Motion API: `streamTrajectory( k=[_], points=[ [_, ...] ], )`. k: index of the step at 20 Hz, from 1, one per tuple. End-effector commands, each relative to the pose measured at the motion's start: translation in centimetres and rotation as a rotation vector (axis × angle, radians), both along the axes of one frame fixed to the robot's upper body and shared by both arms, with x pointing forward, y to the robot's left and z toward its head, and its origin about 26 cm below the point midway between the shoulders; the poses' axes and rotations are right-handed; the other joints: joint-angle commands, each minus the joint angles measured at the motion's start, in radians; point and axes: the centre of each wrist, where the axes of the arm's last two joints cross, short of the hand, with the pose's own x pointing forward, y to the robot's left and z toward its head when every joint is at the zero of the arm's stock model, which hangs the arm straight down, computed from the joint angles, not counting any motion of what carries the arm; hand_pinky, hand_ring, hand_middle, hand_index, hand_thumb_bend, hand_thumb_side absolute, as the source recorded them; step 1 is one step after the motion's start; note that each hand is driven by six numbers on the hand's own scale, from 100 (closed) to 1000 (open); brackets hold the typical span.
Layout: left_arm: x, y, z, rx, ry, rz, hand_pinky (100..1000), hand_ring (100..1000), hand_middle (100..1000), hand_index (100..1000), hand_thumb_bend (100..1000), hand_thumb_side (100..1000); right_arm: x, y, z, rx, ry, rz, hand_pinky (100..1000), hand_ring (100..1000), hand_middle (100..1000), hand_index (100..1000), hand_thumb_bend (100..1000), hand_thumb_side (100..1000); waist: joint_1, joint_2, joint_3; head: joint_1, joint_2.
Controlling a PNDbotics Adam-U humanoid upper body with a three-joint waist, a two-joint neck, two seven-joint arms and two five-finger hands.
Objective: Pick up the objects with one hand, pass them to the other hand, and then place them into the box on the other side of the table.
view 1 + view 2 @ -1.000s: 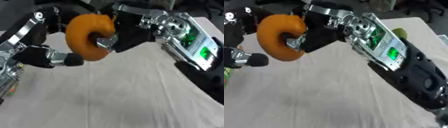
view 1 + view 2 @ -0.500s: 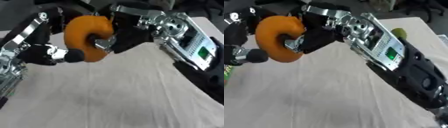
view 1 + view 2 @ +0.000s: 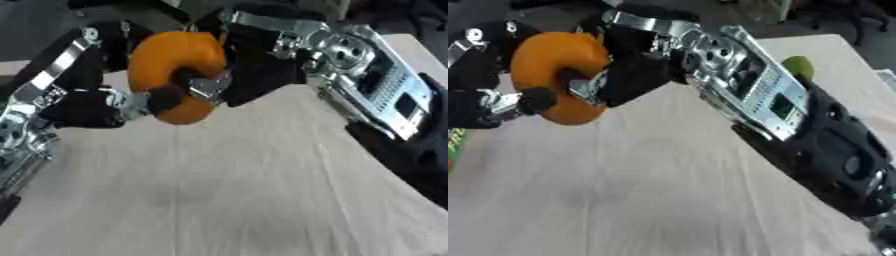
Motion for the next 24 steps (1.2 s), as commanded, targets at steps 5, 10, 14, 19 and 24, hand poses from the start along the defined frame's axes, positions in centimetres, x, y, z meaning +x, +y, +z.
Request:
streamTrajectory(
  k=[5,10,14,19,24],
  points=[
    [-0.21,-0.3,0.84,-0.038,0.009,0.007,523,557,414,551,488,377,-0.23,0.06,0.8,0.006,-0.02,0.01,711,672,434,574,100,100,-0.001,-0.023,0.002,0.001,-0.004],
    [-0.21,-0.32,0.73,-0.041,0.021,0.003,515,547,401,516,437,313,-0.18,0.0,0.75,0.008,-0.016,0.007,710,671,434,574,100,100,0.0,-0.023,0.002,0.002,-0.002],
    [-0.12,-0.03,0.55,-0.035,0.031,0.005,519,552,413,533,441,136,-0.16,-0.1,0.76,0.011,-0.02,0.001,710,671,433,574,100,100,0.0,-0.023,0.001,0.002,-0.003],
    [0.0,0.15,0.37,-0.023,0.05,0.004,508,543,400,512,276,100,-0.16,-0.21,0.79,0.01,-0.024,-0.004,710,672,435,576,100,100,0.0,-0.023,0.001,0.003,-0.004],
    [-0.03,0.02,0.53,-0.013,0.047,-0.009,484,516,369,460,175,100,-0.18,-0.22,0.83,0.006,-0.031,-0.007,710,668,441,585,100,100,-0.001,-0.023,0.001,0.003,-0.007]
  ],
)
